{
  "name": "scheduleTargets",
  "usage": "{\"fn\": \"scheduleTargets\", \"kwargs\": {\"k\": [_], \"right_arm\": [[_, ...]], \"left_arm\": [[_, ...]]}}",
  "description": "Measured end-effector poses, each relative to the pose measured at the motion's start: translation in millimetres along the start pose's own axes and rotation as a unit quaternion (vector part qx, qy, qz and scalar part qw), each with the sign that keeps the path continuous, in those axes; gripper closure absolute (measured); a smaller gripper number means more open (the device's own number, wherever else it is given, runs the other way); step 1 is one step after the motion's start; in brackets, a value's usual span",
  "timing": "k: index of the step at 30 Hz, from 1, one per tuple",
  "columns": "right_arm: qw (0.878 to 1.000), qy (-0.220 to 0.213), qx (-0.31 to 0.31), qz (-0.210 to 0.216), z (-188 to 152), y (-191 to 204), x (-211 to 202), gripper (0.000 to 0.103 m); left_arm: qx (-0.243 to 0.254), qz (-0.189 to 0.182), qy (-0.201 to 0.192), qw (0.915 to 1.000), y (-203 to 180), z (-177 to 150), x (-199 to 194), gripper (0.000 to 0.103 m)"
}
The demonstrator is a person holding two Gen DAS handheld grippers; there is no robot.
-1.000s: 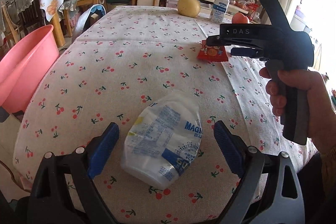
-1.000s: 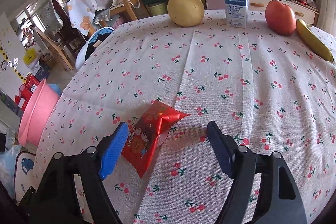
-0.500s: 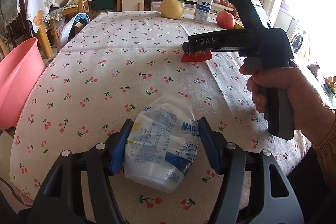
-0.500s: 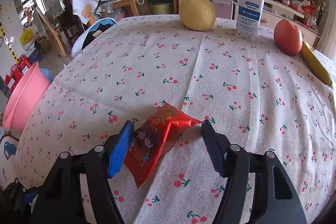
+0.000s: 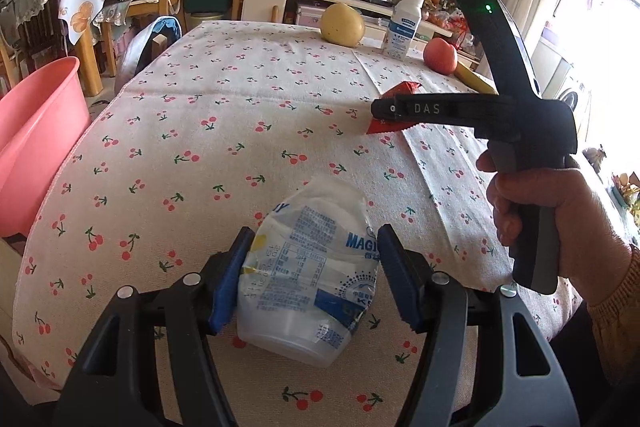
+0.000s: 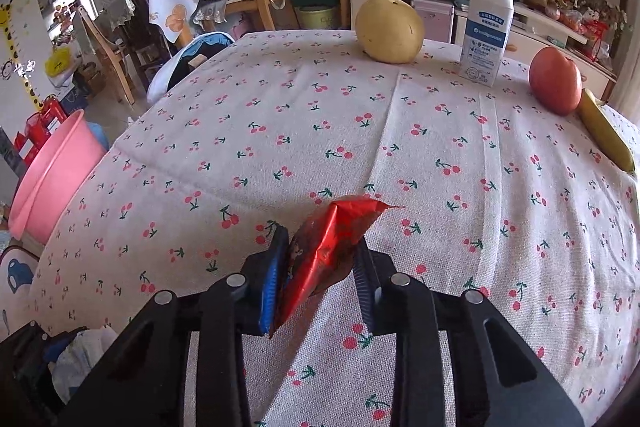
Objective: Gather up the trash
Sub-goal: 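Carry the white bag and red packet to the pink bucket and open both tools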
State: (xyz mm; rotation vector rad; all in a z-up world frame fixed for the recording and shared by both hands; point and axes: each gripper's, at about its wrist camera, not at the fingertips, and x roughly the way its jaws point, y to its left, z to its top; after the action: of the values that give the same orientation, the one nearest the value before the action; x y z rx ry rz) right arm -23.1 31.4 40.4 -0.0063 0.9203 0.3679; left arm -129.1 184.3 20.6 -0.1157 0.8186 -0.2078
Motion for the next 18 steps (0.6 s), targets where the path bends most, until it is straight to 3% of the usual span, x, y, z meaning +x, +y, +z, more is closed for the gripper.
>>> {"fn": "scheduleTargets", "kwargs": {"k": [18], "right_arm": [[0.999, -0.036, 0.024, 0.006, -5, -5, -33, 0.074]], "left_arm": [[-0.035, 0.008, -0.076, 0.9965, 41, 46, 1, 0.039]]}}
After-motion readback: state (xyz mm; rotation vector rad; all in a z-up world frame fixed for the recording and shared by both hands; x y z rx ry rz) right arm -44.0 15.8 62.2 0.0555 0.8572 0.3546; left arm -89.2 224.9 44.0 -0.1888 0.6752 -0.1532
